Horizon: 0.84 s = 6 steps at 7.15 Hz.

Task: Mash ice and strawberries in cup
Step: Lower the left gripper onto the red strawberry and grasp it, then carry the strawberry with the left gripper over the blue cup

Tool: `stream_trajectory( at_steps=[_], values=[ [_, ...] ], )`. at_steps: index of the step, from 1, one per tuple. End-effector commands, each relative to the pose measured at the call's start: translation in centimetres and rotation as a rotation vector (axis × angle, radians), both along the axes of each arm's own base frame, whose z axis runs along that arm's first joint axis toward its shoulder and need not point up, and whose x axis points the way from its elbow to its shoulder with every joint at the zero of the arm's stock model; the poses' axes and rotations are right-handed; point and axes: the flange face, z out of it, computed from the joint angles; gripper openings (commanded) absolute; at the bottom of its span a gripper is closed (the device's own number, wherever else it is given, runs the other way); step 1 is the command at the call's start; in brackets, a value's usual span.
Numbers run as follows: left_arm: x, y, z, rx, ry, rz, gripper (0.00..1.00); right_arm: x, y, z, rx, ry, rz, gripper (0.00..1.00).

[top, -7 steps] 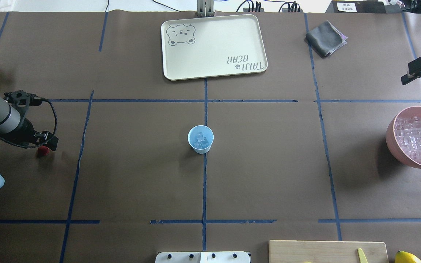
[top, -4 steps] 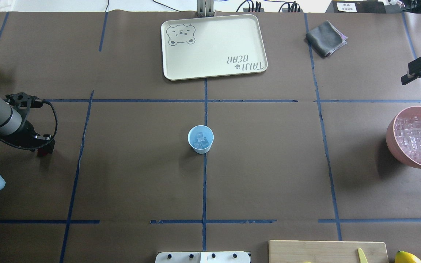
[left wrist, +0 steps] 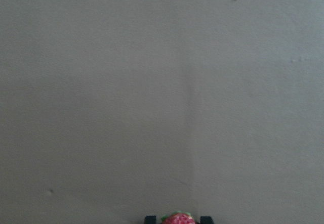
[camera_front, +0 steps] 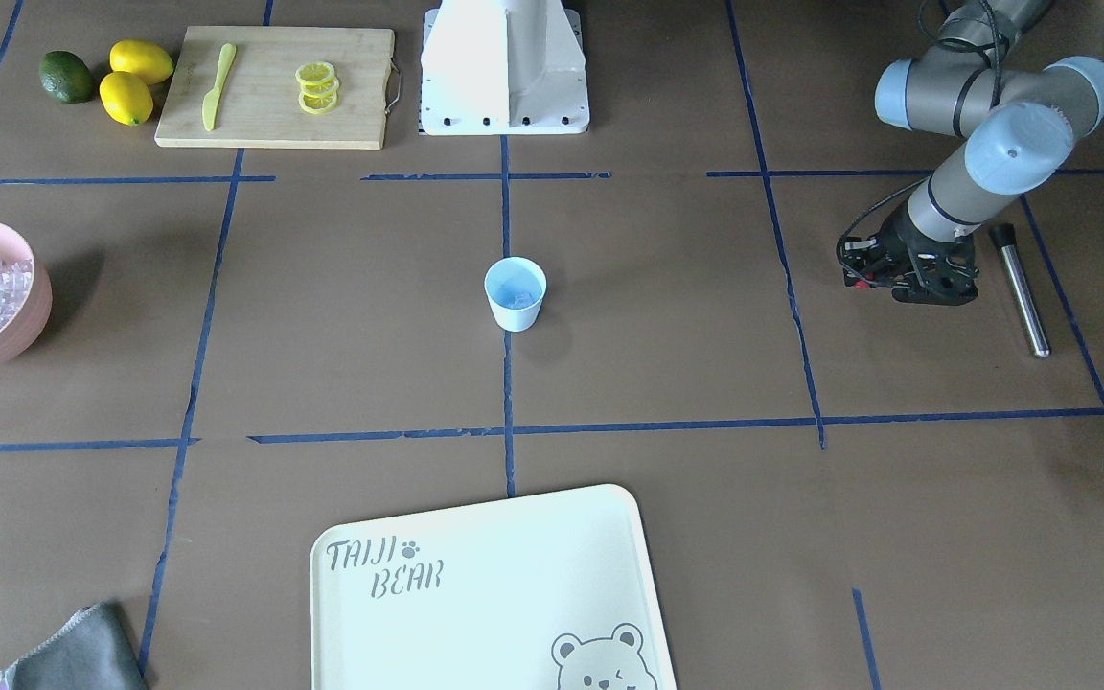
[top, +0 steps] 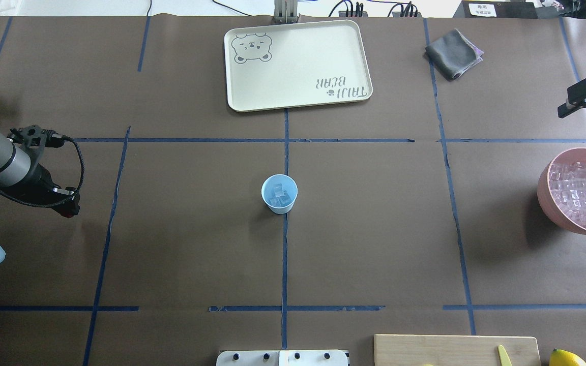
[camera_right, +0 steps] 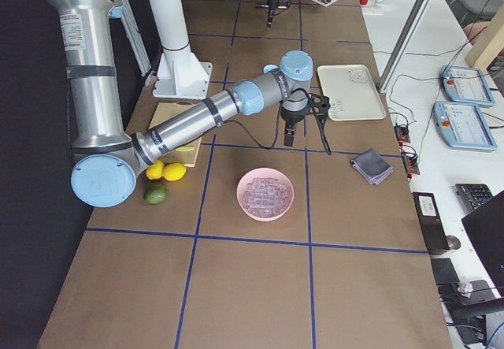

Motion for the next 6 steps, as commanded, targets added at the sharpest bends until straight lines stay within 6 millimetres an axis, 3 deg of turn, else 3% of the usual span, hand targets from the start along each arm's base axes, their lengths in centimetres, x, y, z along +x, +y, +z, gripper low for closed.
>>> stream_trajectory(
  at_steps=[1,2,3,4,6],
  values=[
    [-0.4,0.6,-8.3,-0.015,0.132,-0.042,0.0,0.1,0.1,0.0,-0.001,0.0,0.001,1.0],
    [1.2,-0.7,-13.4,-0.052,0.201,-0.077,0.0,0.1,0.1,0.0,-0.001,0.0,0.001,1.0],
    [4.5,-1.4,-19.4,-0.128,0.258,-0.128,0.0,0.1,0.1,0.0,0.0,0.0,0.001,1.0],
    [9.3,0.7,-24.3,-0.195,0.297,-0.121,0.0,0.1,0.1,-0.1,0.002,-0.001,0.001,1.0],
    [19.9,-0.1,-32.1,-0.192,0.297,-0.235,0.0,0.1,0.1,-0.2,0.003,-0.001,0.001,1.0]
  ],
)
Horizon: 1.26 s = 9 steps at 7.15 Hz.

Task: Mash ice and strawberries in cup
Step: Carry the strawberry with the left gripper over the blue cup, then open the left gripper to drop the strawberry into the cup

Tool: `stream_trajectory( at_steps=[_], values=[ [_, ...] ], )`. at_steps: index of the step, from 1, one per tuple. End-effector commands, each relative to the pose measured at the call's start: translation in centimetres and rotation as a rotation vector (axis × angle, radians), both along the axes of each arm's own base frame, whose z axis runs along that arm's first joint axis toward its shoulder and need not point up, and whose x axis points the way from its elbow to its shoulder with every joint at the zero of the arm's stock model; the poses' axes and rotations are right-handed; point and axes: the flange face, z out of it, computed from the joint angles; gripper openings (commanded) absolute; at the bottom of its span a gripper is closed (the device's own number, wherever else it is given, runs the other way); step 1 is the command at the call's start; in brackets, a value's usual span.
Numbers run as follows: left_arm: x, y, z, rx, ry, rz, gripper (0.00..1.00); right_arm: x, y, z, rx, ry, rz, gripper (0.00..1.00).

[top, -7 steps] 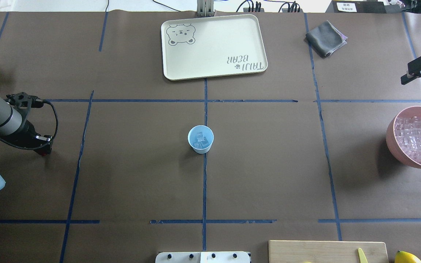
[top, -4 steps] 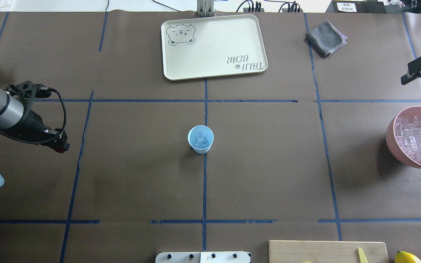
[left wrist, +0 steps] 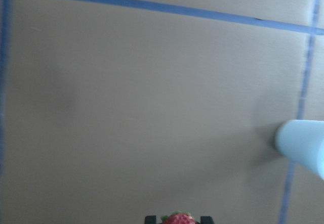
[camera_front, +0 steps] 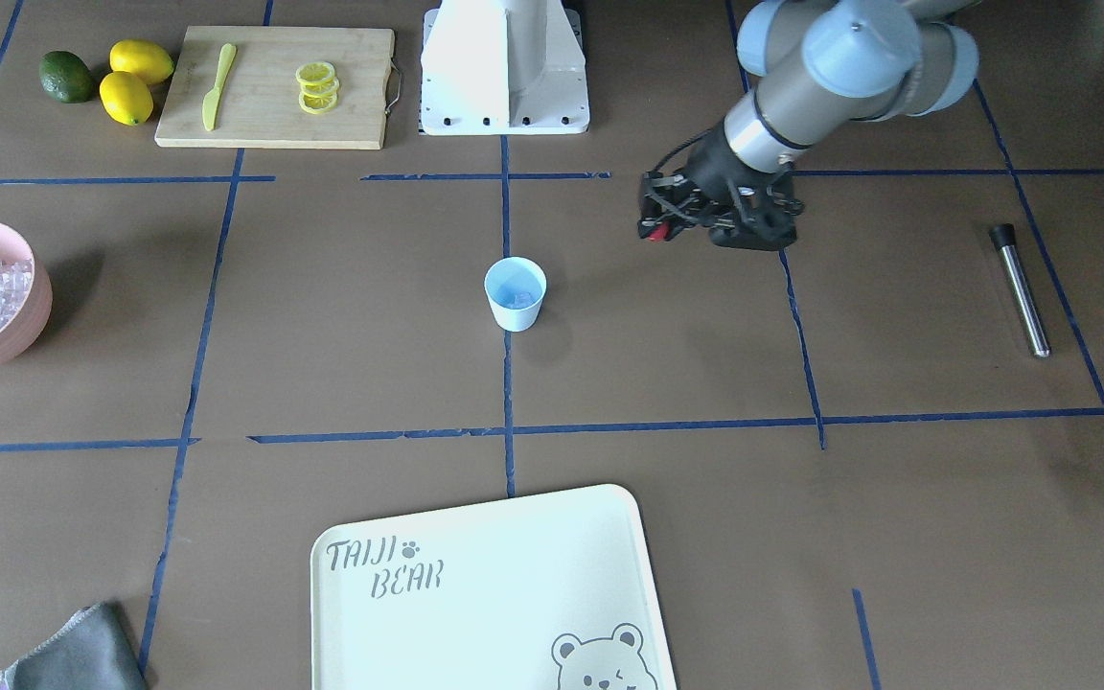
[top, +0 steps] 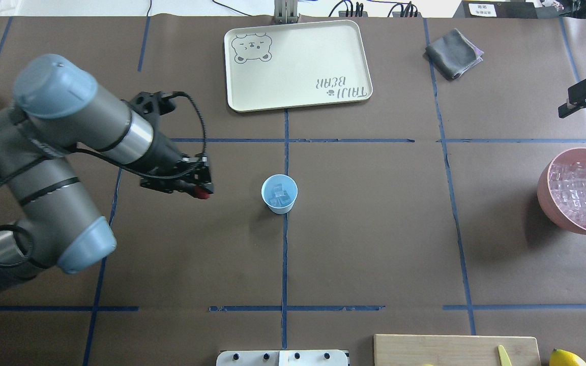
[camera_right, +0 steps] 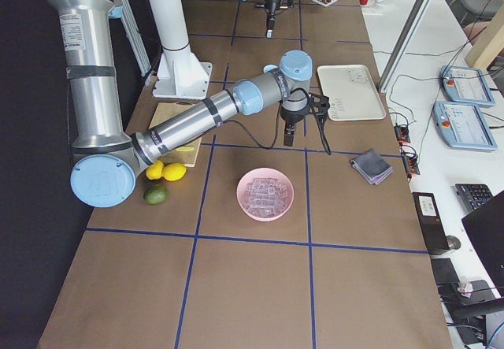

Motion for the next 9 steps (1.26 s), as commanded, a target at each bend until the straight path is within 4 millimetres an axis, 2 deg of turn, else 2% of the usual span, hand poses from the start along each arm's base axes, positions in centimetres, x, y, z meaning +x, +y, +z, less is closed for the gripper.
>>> stream_trajectory(
  at_steps=[1,2,5,6,7,8,9],
  values=[
    [8.8,-0.7,-6.9,-0.019,-0.013,-0.101,0.0,0.0,0.1,0.0,0.001,0.0,0.0,1.0],
    [10.1,-0.2,-6.4,-0.01,-0.035,-0.114,0.0,0.0,0.1,0.0,-0.001,0.0,0.0,1.0],
    [10.7,0.6,-5.7,-0.009,-0.046,-0.109,0.09,0.1,0.1,0.0,0.0,-0.001,0.001,1.0],
    [10.7,0.6,-5.8,-0.008,-0.045,-0.109,0.35,0.1,0.1,0.0,-0.001,-0.001,0.001,1.0],
    [10.7,0.6,-5.8,-0.007,-0.045,-0.111,0.66,0.1,0.1,-0.1,0.0,-0.003,0.0,1.0],
    [10.7,0.6,-5.8,-0.006,-0.045,-0.11,0.8,0.1,0.1,0.0,-0.002,-0.002,0.0,1.0],
    [10.7,0.6,-5.9,-0.005,-0.044,-0.11,0.87,0.1,0.1,0.0,-0.002,-0.002,0.0,1.0]
  ],
)
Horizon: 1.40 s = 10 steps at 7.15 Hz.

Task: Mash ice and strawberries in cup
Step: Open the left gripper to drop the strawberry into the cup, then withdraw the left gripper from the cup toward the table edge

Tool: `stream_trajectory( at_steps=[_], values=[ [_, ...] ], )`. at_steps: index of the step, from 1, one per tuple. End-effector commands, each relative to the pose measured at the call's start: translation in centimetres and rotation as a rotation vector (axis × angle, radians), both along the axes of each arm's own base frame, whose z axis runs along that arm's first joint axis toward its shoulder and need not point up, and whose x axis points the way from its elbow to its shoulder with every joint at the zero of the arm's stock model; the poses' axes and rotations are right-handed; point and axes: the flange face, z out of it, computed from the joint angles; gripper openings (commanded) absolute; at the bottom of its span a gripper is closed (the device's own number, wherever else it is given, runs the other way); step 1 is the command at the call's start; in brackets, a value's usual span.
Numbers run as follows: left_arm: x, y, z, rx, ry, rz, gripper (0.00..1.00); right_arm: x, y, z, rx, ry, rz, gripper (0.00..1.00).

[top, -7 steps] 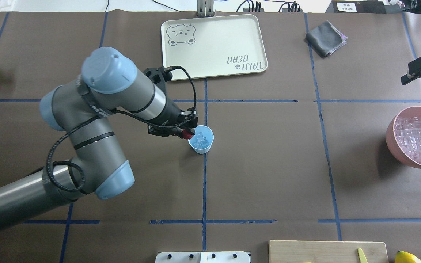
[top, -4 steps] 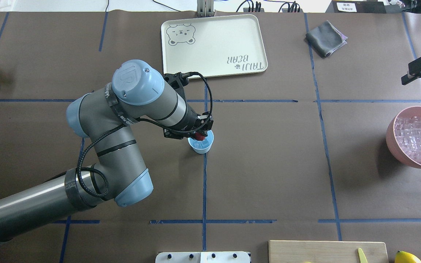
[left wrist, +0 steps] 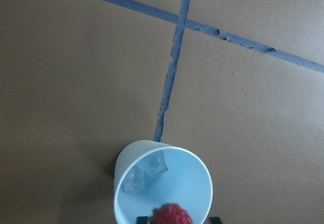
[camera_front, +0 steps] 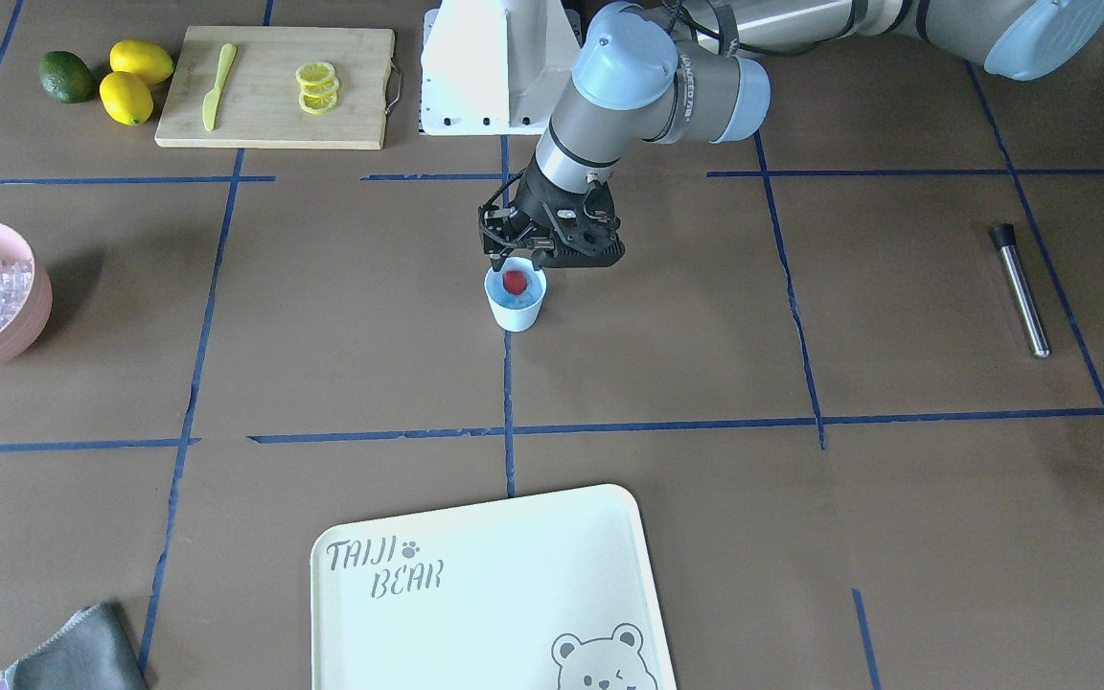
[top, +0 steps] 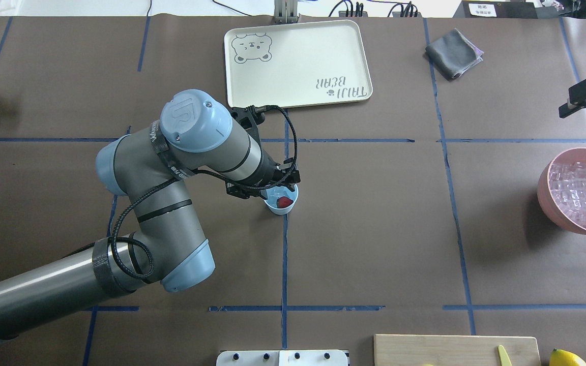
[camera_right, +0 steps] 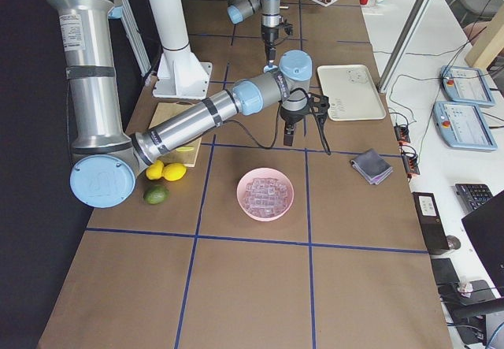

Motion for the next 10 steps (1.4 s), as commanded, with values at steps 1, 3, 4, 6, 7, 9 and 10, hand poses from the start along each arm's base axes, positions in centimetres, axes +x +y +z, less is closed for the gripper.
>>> stream_trajectory(
  at_steps=[1,3,4,6,7,9,10],
  values=[
    [-0.1,0.0,0.0,0.003,0.001,-0.001,0.87,0.0,0.0,0.1,-0.002,0.002,0.001,1.0],
    [-3.4,-1.7,-0.2,0.005,0.003,-0.033,0.9,0.0,0.0,0.0,0.0,0.001,0.001,1.0],
    [-7.4,-1.8,2.7,0.048,-0.006,-0.011,0.9,0.0,-0.1,0.2,-0.003,0.002,0.001,1.0],
    [-17.0,-3.4,10.5,0.194,-0.064,0.063,0.9,0.0,0.0,0.1,-0.002,0.002,0.001,1.0],
    [-20.9,-4.1,14.5,0.218,-0.109,0.074,0.9,0.1,-0.1,0.2,-0.005,0.003,0.002,1.0],
    [-29.2,-4.5,22.8,0.317,-0.202,0.138,0.9,0.1,-0.1,0.1,-0.003,0.002,0.002,1.0],
    [-33.3,-4.7,26.6,0.356,-0.255,0.157,0.9,0.4,-0.2,0.1,-0.002,0.002,0.007,1.0]
  ],
)
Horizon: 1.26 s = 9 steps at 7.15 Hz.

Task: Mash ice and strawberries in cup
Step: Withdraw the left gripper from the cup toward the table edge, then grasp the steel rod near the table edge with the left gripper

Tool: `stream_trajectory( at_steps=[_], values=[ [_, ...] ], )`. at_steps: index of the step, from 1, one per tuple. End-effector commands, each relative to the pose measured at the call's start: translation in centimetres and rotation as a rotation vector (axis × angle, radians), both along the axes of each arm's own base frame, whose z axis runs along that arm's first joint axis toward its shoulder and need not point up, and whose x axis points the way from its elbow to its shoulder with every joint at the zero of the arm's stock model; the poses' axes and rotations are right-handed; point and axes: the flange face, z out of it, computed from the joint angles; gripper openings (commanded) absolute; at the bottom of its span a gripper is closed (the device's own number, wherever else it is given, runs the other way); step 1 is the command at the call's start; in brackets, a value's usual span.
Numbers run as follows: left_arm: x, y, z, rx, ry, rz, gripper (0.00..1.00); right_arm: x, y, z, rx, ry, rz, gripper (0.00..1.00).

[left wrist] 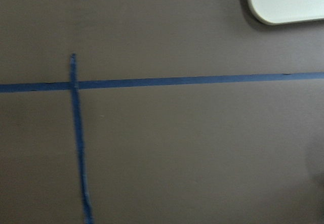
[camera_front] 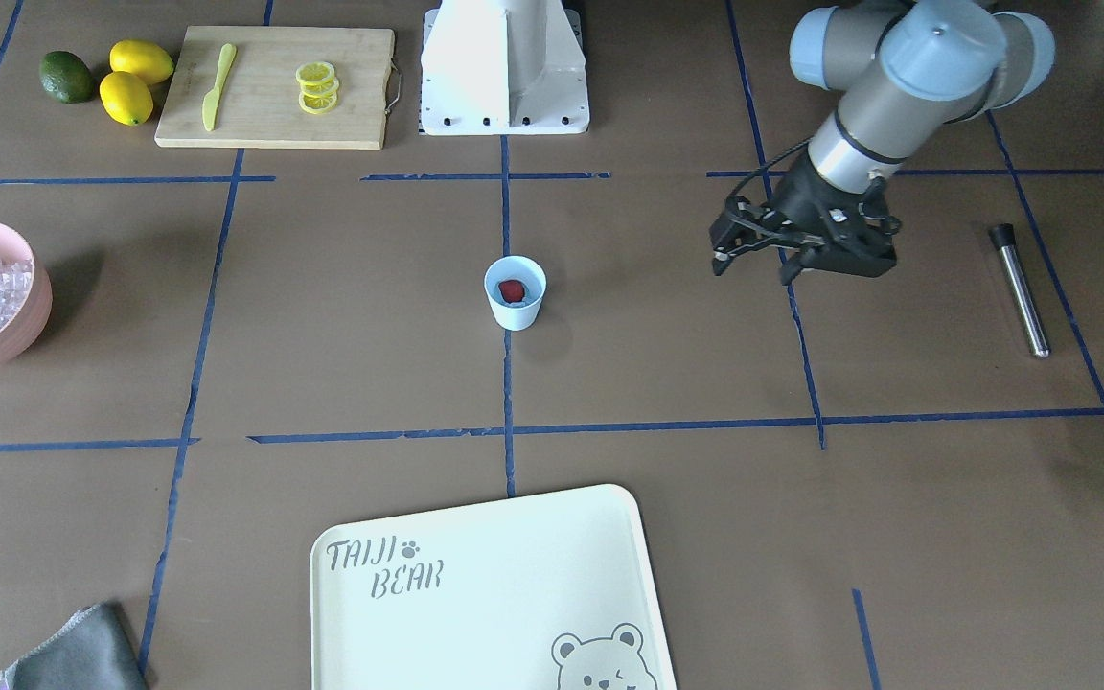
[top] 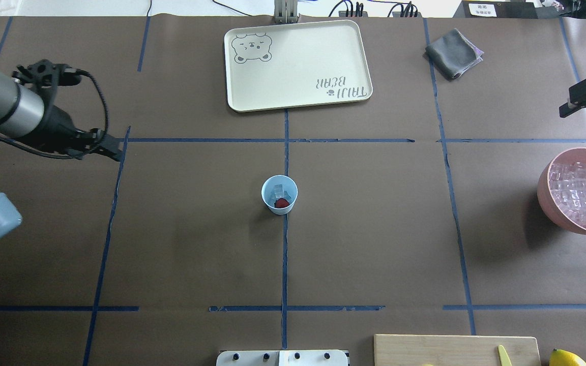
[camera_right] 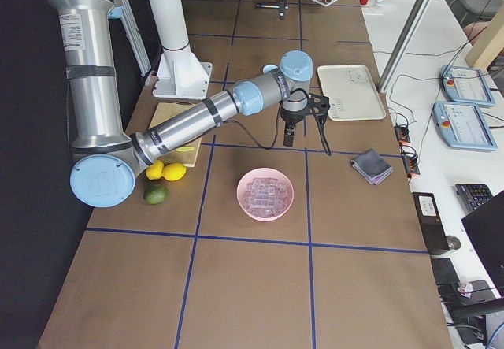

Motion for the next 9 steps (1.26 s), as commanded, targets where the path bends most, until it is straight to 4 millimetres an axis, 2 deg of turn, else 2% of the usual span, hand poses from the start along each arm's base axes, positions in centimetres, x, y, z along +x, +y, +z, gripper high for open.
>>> stream_trajectory(
  at_steps=[1,2,4,6,9],
  values=[
    [-8.8,-0.2,7.9,0.091,-0.107,0.043,0.9,0.4,0.0,0.0,-0.001,0.0,0.008,1.0],
    [-12.7,-0.6,11.7,0.121,-0.158,0.058,0.9,0.4,0.0,0.0,0.0,0.0,0.007,1.0],
    [-15.8,-1.6,18.0,0.056,-0.207,0.05,0.91,0.5,0.0,0.0,0.0,0.0,0.009,1.0],
    [-15.6,-2.3,22.5,-0.03,-0.235,0.052,0.93,0.8,0.1,0.1,-0.001,0.001,0.013,1.0],
    [-14.8,-2.5,27.4,-0.179,-0.249,0.028,0.93,0.9,0.5,-0.1,0.001,-0.002,0.014,1.0]
  ],
)
